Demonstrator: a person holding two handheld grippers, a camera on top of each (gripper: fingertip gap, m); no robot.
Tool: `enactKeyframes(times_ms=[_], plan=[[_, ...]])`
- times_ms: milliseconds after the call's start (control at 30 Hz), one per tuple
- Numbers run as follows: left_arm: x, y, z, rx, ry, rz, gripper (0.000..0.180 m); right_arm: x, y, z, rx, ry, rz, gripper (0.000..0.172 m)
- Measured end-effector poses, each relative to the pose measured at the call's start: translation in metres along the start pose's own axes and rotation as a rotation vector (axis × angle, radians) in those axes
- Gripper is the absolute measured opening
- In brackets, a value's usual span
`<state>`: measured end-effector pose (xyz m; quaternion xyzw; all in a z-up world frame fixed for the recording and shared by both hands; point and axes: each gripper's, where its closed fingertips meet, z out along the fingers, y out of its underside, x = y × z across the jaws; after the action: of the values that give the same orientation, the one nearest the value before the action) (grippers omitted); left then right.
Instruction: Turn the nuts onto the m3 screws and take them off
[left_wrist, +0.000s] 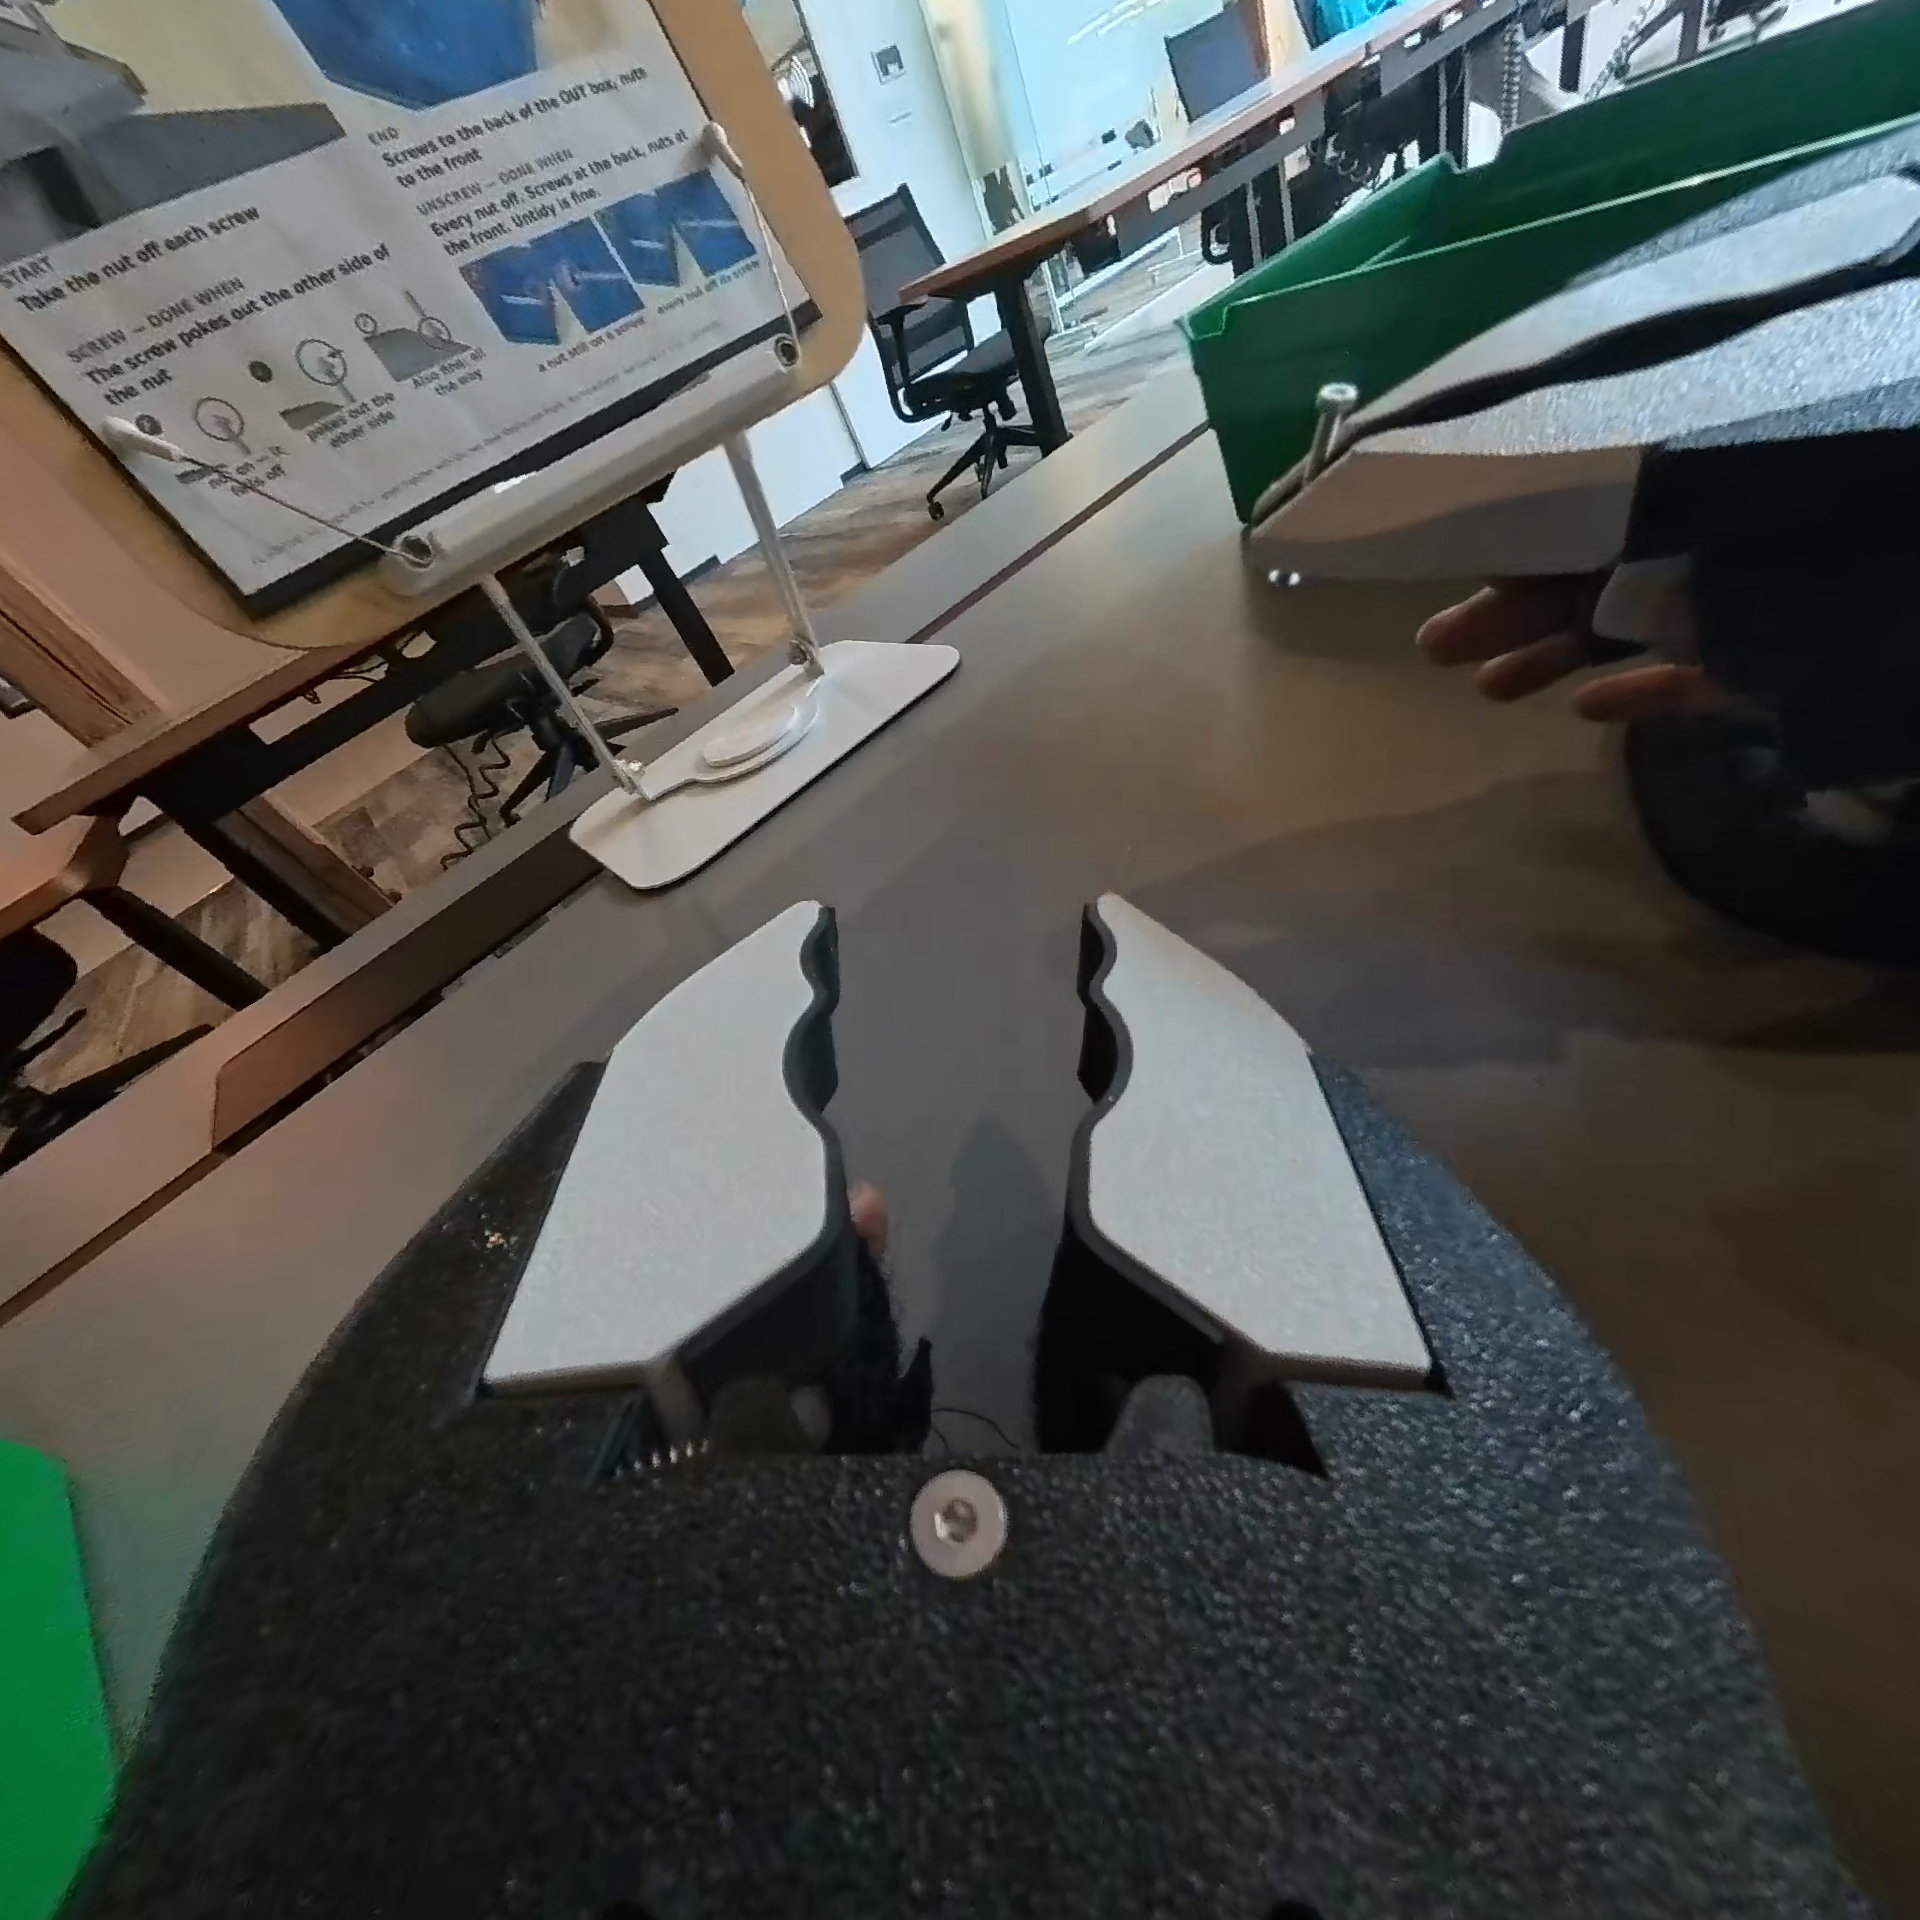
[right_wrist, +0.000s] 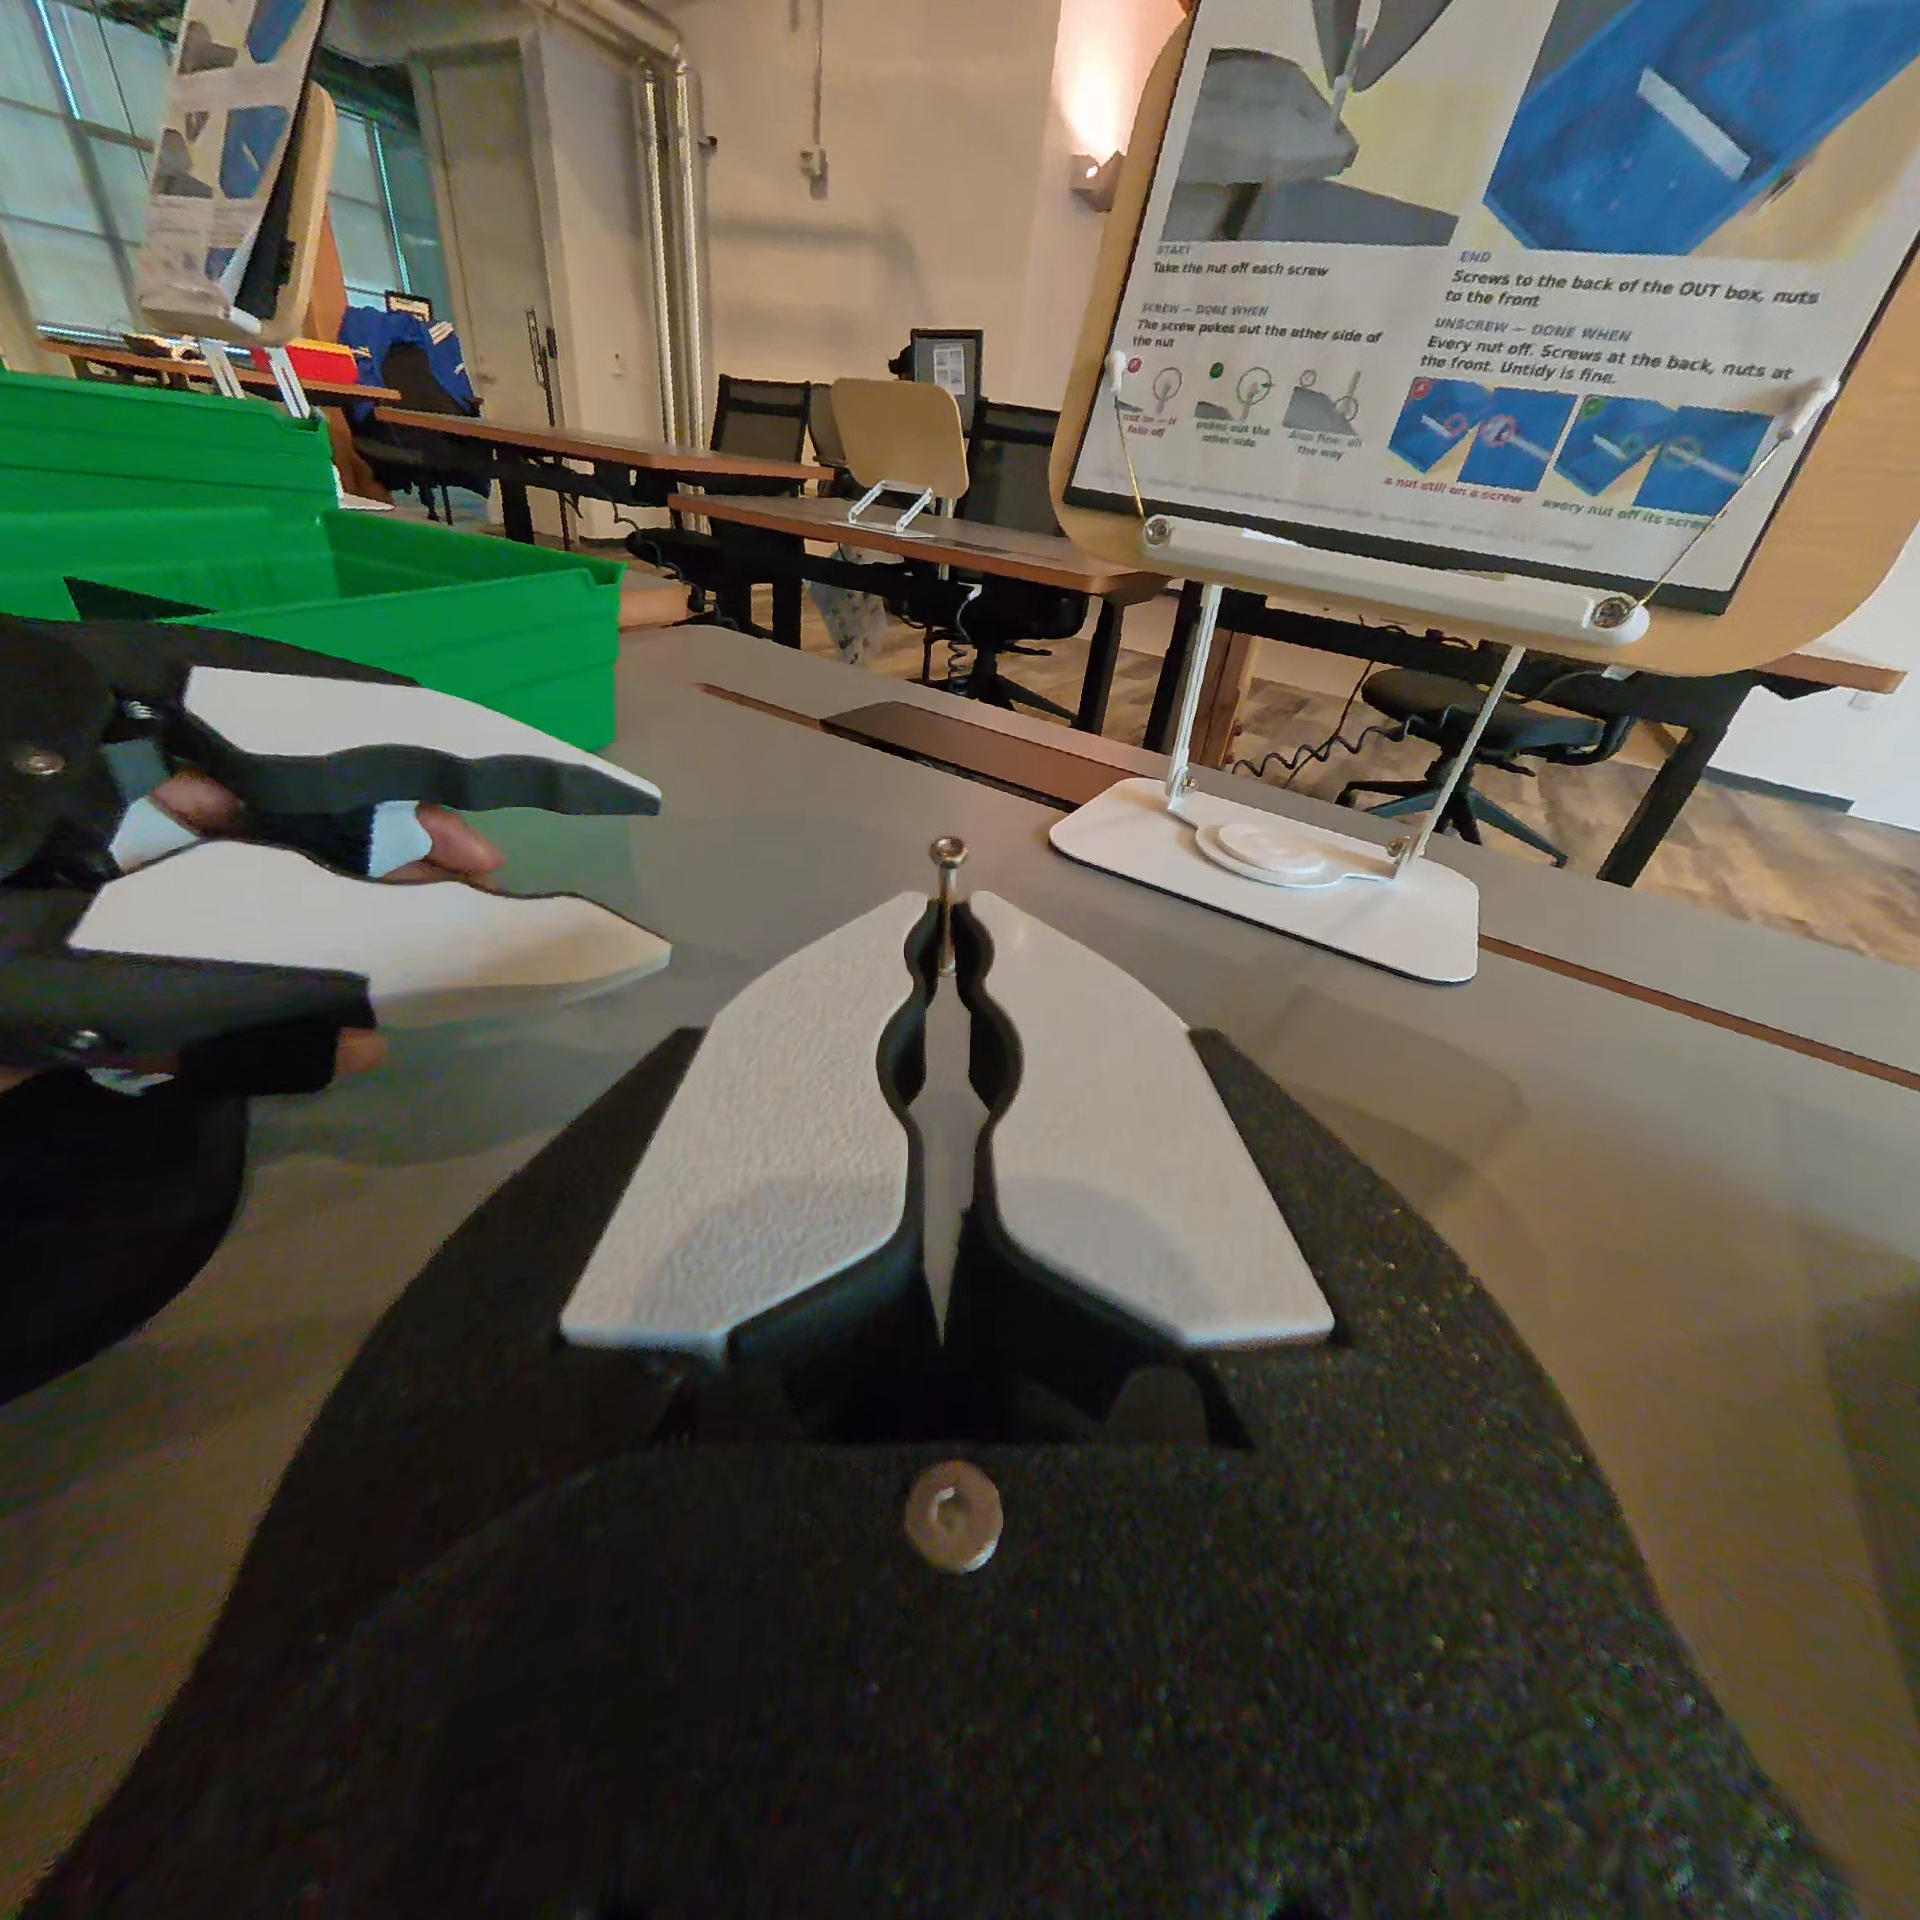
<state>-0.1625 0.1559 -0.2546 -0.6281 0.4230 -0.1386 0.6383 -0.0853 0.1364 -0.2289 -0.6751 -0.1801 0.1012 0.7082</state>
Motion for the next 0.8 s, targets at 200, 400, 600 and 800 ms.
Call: enactKeyframes(times_ms=[200, 400, 600, 800], plan=[[-0.002, -0.002, -0.002, 0.015, 0.004, -0.025, 0.044, -0.002, 0.003, 0.002, -0.021, -0.003, -0.017, 0.001], [-0.001, -0.001, -0.001, 0.012, 0.007, -0.020, 0.045, -0.002, 0.005, 0.003, -0.032, -0.002, -0.018, 0.001], [0.000, -0.001, -0.001, 0.007, 0.011, -0.021, 0.045, 0.000, 0.008, 0.004, -0.052, 0.010, -0.009, 0.001], [0.000, -0.001, -0.001, 0.007, 0.013, -0.020, 0.046, 0.008, 0.021, 0.012, -0.150, 0.051, 0.011, 0.001]])
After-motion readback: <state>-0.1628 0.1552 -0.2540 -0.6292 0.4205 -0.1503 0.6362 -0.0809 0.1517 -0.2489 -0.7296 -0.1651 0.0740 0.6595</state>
